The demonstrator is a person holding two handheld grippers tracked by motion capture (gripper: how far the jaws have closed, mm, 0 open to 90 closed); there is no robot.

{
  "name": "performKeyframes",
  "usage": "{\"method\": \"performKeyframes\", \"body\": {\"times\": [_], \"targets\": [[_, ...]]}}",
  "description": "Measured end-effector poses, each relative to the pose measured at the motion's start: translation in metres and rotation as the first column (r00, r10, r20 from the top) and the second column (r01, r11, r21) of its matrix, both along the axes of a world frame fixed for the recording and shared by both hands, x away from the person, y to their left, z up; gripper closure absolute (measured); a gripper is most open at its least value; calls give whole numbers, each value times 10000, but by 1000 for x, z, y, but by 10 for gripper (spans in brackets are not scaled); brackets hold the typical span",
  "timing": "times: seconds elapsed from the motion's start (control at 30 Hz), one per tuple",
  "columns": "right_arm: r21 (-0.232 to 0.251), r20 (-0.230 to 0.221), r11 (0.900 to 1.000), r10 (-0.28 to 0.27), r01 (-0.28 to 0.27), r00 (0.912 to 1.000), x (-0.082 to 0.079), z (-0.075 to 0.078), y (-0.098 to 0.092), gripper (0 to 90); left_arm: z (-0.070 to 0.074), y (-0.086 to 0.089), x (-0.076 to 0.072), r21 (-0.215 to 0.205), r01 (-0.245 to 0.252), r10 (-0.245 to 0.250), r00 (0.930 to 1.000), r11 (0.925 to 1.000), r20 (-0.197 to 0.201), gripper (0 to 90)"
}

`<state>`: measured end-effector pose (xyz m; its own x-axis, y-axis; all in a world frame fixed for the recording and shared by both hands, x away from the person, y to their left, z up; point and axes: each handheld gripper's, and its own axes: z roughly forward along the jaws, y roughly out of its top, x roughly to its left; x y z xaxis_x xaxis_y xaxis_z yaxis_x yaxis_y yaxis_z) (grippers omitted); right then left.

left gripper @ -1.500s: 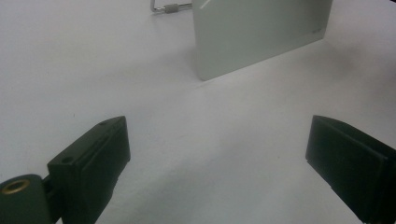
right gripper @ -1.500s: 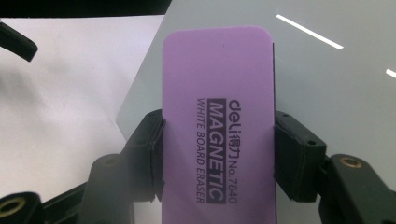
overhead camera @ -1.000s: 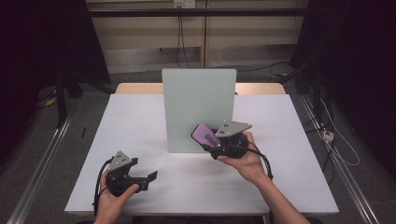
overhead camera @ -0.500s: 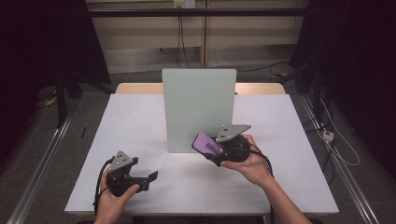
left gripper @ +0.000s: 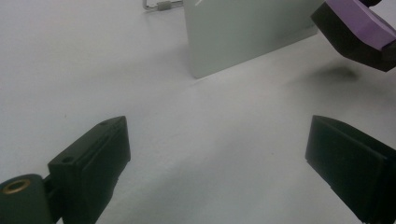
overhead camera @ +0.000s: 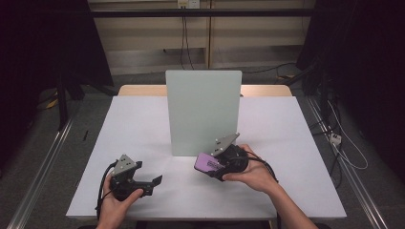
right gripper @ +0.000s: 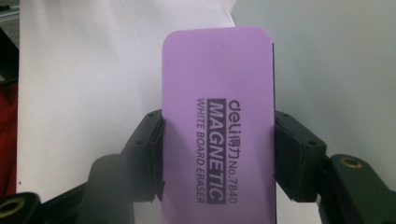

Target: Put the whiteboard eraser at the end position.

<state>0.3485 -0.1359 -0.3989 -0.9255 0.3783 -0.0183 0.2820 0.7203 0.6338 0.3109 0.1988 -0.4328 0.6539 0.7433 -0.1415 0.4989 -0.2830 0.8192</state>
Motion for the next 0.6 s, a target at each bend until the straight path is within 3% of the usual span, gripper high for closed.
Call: {"method": "performKeyframes", "body": {"times": [0.27, 0.43, 0.6], "targets": [[-640, -277, 9957, 652, -668, 9975, -2, -12, 12, 413, 0, 0, 0, 72, 54, -54, 10000, 10000, 2, 66], [-392, -268, 9945, 958, -968, 9950, 0, -17, 16, 413, -1, -1, 1, 37, 67, -67, 10000, 10000, -11, 66], [-577, -306, 9939, 927, -944, 9952, 2, -23, 21, 412, 0, -1, 0, 151, 116, -115, 9999, 9998, -29, 66]]}}
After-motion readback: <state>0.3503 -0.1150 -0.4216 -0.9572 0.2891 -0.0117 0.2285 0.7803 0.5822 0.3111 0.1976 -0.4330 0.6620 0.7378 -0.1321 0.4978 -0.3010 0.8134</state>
